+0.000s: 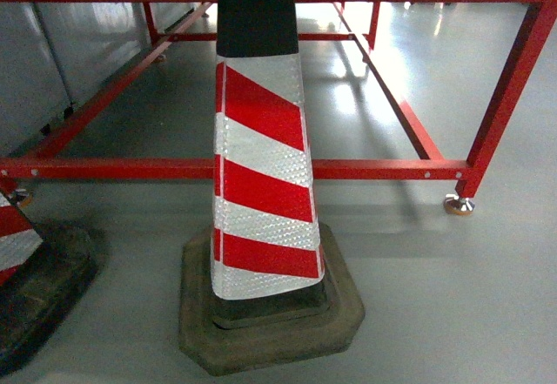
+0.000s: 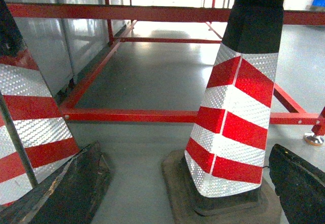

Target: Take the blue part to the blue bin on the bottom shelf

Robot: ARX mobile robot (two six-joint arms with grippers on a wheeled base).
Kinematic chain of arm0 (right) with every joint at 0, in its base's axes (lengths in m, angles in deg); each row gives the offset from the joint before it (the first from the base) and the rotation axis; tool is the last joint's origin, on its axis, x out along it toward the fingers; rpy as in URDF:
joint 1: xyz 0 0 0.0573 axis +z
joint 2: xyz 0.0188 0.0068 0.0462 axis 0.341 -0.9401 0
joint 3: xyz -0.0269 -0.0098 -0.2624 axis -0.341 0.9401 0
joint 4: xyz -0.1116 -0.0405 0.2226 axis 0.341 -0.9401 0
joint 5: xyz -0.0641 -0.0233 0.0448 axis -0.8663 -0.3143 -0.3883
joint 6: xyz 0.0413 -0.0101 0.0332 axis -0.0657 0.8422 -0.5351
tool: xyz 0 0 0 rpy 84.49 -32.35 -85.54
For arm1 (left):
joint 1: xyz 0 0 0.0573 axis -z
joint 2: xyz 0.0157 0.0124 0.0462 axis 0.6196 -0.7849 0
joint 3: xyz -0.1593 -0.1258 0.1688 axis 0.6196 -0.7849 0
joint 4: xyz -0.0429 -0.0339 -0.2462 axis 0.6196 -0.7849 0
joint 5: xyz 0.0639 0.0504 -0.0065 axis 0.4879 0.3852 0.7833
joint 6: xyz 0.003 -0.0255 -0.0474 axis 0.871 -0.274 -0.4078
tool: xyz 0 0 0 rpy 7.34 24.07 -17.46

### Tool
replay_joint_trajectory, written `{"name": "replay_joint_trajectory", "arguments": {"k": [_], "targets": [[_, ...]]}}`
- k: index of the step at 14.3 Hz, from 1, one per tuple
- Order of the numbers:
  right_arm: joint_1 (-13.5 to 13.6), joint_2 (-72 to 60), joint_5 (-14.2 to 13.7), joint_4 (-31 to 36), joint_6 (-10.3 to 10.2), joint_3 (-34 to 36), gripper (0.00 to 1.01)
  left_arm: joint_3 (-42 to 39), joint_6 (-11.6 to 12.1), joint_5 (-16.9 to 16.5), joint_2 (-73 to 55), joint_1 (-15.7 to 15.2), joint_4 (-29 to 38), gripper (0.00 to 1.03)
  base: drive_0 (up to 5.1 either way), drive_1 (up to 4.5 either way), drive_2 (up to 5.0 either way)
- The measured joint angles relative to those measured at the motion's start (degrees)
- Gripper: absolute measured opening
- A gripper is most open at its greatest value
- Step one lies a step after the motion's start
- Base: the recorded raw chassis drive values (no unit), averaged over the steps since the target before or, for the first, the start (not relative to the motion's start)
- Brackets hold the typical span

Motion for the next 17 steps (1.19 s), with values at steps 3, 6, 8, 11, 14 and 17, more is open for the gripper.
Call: {"name": "replay_joint_trajectory", "arguments": {"k": [3, 6, 8, 11, 14, 17], "targets": [[0.0, 0.0, 0.0, 0.0, 0.0, 0.0, 0.98, 0.0, 0.0, 0.0, 0.0, 0.0, 0.0, 0.98, 0.0, 0.0, 0.0], [0.0, 0.0, 0.0, 0.0, 0.0, 0.0, 0.98, 0.0, 0.0, 0.0, 0.0, 0.0, 0.0, 0.98, 0.0, 0.0, 0.0], [0.0, 0.0, 0.0, 0.0, 0.0, 0.0, 0.98, 0.0, 0.0, 0.0, 0.0, 0.0, 0.0, 0.98, 0.0, 0.0, 0.0], [0.0, 0.0, 0.0, 0.0, 0.0, 0.0, 0.98, 0.0, 0.0, 0.0, 0.0, 0.0, 0.0, 0.98, 0.0, 0.0, 0.0], [0.0, 0.0, 0.0, 0.0, 0.0, 0.0, 0.98, 0.0, 0.0, 0.0, 0.0, 0.0, 0.0, 0.98, 0.0, 0.0, 0.0], [0.0, 0.0, 0.0, 0.0, 0.0, 0.0, 0.98, 0.0, 0.0, 0.0, 0.0, 0.0, 0.0, 0.98, 0.0, 0.0, 0.0]]}}
